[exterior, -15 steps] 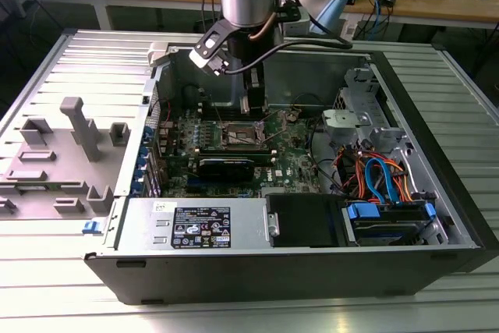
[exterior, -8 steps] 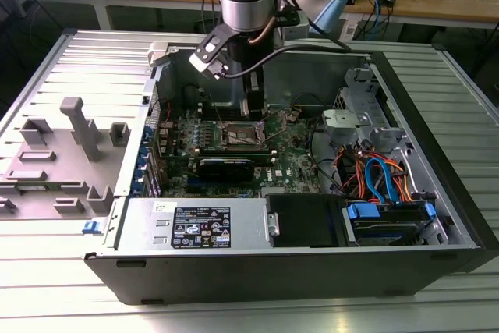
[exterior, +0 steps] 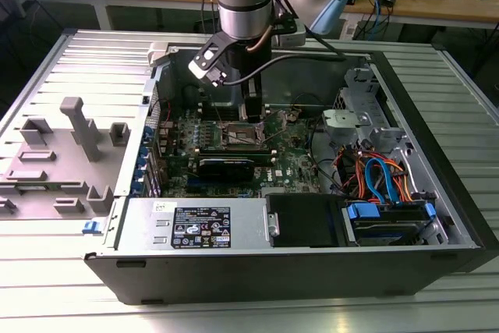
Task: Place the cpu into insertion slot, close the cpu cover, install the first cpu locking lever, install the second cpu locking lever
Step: 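Place the cpu into insertion slot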
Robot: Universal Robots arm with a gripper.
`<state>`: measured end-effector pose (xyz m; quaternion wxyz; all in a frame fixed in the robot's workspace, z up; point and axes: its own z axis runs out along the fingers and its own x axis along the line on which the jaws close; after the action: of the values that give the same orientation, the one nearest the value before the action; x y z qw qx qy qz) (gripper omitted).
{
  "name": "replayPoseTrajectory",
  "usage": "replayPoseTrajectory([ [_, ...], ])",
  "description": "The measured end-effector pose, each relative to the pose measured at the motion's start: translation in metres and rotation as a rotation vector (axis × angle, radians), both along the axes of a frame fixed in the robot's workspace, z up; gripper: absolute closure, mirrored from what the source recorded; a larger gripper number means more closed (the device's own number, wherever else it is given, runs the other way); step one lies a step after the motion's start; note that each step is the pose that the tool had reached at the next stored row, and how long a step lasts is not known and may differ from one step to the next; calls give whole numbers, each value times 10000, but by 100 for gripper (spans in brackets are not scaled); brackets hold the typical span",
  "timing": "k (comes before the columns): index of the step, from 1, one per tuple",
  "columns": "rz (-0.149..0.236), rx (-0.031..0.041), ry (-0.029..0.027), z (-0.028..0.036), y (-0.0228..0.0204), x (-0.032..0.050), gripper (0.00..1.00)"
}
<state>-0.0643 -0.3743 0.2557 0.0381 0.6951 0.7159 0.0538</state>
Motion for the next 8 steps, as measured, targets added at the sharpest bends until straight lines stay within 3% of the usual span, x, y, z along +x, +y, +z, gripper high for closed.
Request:
replayPoseTrajectory([
  [8,1,24,-25,-59,-2,-93,46],
])
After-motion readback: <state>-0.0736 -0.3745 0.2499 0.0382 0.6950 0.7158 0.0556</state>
